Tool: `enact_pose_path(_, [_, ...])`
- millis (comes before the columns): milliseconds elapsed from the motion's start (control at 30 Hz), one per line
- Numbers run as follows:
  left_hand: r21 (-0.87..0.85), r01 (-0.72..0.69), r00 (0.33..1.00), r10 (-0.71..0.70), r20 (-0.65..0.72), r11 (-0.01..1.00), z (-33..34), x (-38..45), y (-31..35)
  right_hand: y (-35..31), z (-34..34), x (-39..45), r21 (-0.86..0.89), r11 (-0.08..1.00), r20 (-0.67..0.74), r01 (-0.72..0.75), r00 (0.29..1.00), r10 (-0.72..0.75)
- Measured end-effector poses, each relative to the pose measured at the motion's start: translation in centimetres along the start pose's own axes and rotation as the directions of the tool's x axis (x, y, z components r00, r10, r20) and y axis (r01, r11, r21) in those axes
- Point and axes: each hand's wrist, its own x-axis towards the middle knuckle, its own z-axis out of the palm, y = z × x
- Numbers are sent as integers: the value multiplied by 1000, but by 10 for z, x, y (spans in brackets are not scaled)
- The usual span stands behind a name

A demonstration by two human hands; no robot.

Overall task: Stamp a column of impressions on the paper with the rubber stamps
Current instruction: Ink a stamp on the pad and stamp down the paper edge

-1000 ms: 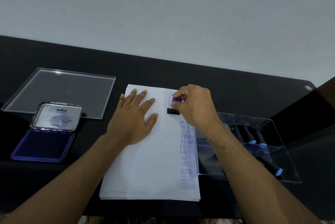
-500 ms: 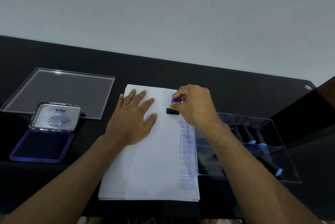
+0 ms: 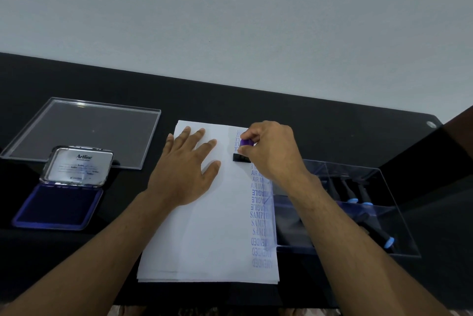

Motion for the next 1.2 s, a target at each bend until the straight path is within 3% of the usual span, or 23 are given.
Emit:
enact_pose_path(100, [-8, -3, 1000, 3, -3, 1000, -2, -1, 1, 5, -8, -5, 62, 997, -136, 36, 990, -27])
enact_pose_path(200, [-14, -5, 1000, 4, -21, 1000, -3, -3, 2, 15, -17, -10, 262, 965, -305, 7, 949, 76])
enact_pose_path(400, [-1, -1, 1000, 1, -12, 1000, -2, -3, 2, 34, -18, -17, 512, 856, -325, -70, 907, 269])
enact_pose_path(1200, [6, 0, 1000, 0, -6, 1000, -1, -2, 1, 41, -14, -16, 510, 856, -318, -85, 906, 279])
